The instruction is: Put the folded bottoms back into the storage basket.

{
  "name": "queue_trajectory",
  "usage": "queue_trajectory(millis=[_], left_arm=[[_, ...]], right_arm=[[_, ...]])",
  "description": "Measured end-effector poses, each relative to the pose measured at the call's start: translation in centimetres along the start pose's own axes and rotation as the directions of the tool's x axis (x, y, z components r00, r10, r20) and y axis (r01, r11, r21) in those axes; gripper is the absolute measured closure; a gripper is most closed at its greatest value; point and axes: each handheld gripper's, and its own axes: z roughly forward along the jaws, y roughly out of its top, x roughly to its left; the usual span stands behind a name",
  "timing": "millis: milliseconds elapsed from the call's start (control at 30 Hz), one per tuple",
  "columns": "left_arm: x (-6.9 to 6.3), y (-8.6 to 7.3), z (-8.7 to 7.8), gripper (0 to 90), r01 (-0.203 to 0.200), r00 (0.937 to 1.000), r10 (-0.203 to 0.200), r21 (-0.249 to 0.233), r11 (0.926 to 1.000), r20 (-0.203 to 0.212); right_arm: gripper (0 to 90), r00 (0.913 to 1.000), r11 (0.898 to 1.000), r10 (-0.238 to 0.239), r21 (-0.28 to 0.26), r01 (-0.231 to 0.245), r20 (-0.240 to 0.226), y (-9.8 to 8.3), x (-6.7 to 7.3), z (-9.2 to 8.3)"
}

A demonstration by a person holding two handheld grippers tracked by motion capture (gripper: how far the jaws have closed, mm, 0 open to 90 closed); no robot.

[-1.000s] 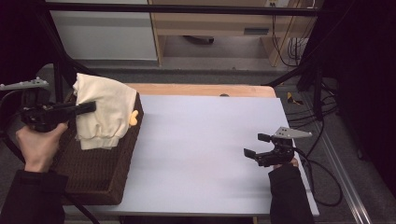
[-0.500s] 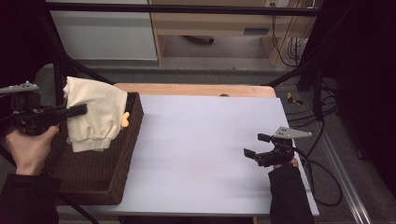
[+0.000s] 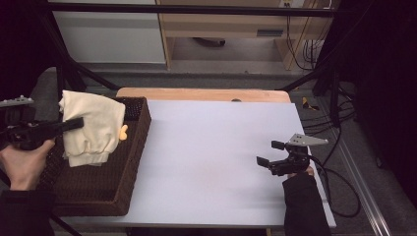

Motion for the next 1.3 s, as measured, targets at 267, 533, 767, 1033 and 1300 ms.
queue_trajectory(millis=[267,533,767,1033,1300], left_arm=[[1.1,-1.3,0.6,71.9,0.023,0.9997,-0.022,0.023,0.9995,-0.007],[2.3,-2.5,1.5,71.9,0.05,0.9985,-0.049,0.056,0.9971,-0.026],[2.9,-3.3,2.7,72.0,0.065,0.9975,-0.062,0.088,0.994,-0.034],[3.3,-4.1,3.9,71.9,0.08,0.9965,-0.076,0.12,0.9896,-0.035],[3.4,-4.8,5.0,71.9,0.083,0.9961,-0.078,0.154,0.9846,-0.041]], right_arm=[[3.6,1.0,1.0,0.002,0.004,-0.002,0.002,0.0,0.0,0.0],[3.6,1.0,1.0,0.001,0.005,-0.001,0.002,0.0,0.0,0.1],[3.6,1.0,1.0,0.001,0.005,-0.001,0.001,0.0,0.0,0.0],[3.6,1.0,1.0,0.002,0.005,-0.002,0.001,0.0,0.0,0.0],[3.6,1.0,1.0,0.0,0.004,0.0,0.001,0.0,0.0,0.0]])
